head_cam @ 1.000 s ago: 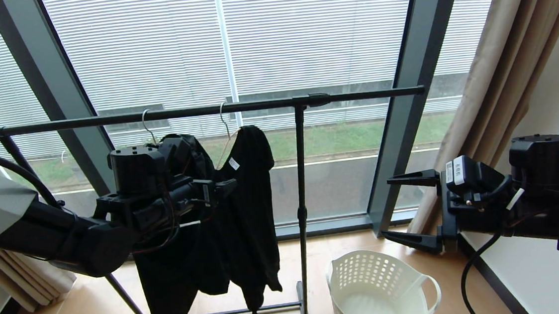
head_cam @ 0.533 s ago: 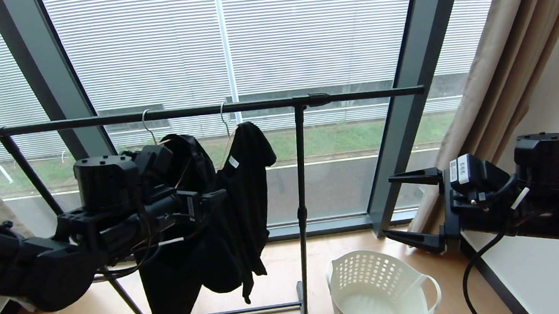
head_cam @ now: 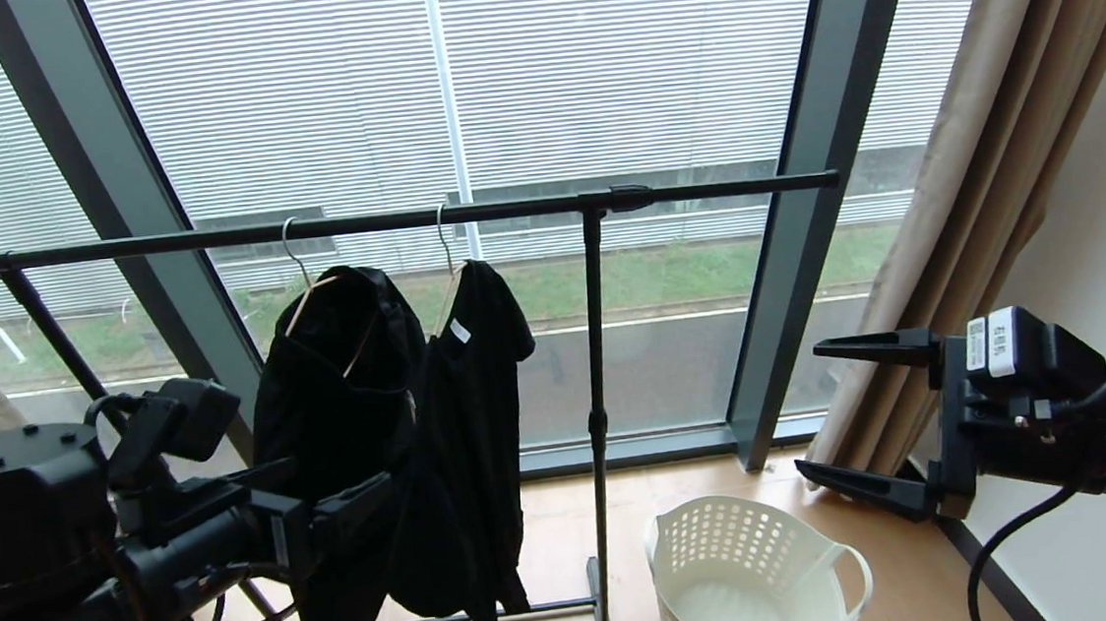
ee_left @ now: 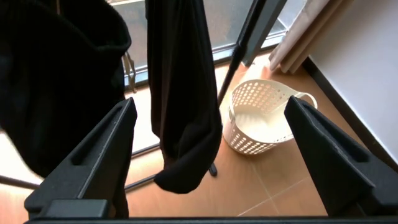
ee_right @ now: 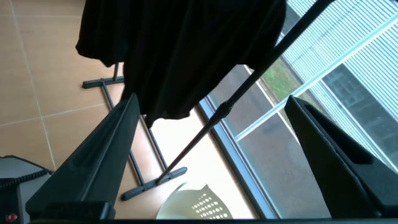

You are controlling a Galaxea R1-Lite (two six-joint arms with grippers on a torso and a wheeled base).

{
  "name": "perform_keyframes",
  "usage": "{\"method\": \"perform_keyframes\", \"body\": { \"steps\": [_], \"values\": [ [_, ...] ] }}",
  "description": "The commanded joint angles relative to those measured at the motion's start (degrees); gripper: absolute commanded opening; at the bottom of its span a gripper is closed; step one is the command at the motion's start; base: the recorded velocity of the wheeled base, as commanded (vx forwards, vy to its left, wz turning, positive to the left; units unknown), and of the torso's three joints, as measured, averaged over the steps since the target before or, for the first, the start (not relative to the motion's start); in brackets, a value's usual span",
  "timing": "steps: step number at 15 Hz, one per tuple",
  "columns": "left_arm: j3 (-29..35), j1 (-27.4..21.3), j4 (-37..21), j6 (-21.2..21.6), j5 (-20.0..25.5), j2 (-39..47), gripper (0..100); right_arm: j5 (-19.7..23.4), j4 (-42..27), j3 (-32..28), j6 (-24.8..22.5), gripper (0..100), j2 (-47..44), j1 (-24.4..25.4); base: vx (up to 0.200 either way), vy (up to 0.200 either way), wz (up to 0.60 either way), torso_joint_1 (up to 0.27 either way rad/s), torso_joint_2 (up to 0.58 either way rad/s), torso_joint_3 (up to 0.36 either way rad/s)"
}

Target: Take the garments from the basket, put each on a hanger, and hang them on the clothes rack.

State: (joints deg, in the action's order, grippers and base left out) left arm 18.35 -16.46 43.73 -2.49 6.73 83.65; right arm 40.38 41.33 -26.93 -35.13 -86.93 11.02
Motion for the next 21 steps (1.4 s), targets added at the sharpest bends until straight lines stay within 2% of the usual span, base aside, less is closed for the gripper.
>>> {"method": "perform_keyframes", "body": {
  "steps": [1,5,8,11,12,13,15,16,17,21],
  "values": [
    [-5.87,0.02,0.04,0.20,0.04,-7.71,100,-1.26,0.07,3.90,0.06,100,5.90,0.05,0.000,0.000,0.00,0.000,0.00,0.000],
    [-13.60,0.02,0.04,1.70,0.04,-15.89,100,-8.12,-0.02,13.39,0.33,100,13.19,-0.47,0.000,0.000,0.00,0.000,0.00,0.000],
    [-16.94,0.02,-0.13,1.87,-0.05,-20.37,100,-12.60,-0.19,20.60,1.38,100,18.90,-4.69,0.000,0.000,0.00,0.000,0.00,0.000],
    [-18.35,0.11,-0.75,2.05,-0.23,-26.52,100,-18.49,-0.90,23.76,13.95,100,26.73,-5.57,0.000,0.000,0.00,0.000,0.00,0.000],
    [-18.35,0.11,-1.45,2.40,-0.40,-27.23,100,-19.90,-0.90,24.29,15.01,100,27.60,-5.57,0.000,0.000,0.00,0.000,0.00,0.000],
    [-18.35,0.20,-5.67,3.01,-1.72,-29.95,100,-23.06,-0.90,26.14,15.89,100,30.15,-5.57,0.000,0.000,0.00,0.000,0.00,0.000],
    [-18.35,0.11,-10.07,3.54,-1.81,-33.03,100,-25.17,-1.86,26.93,17.47,100,33.05,-5.57,0.000,0.000,0.00,0.000,0.00,0.000],
    [-18.35,0.20,-12.79,4.68,-1.81,-36.37,100,-27.37,-5.99,26.93,20.19,100,37.54,-5.66,0.000,0.000,0.00,0.000,0.00,0.000],
    [-18.35,0.20,-14.90,4.68,-1.81,-38.74,100,-28.42,-8.54,26.93,20.81,100,40.61,-5.66,0.000,0.000,0.00,0.000,0.00,0.000],
    [-18.35,0.20,-26.68,5.04,-1.81,-49.37,100,-29.13,-22.52,26.93,20.81,100,55.82,-5.66,0.000,0.000,0.00,0.000,0.00,0.000]
  ]
}}
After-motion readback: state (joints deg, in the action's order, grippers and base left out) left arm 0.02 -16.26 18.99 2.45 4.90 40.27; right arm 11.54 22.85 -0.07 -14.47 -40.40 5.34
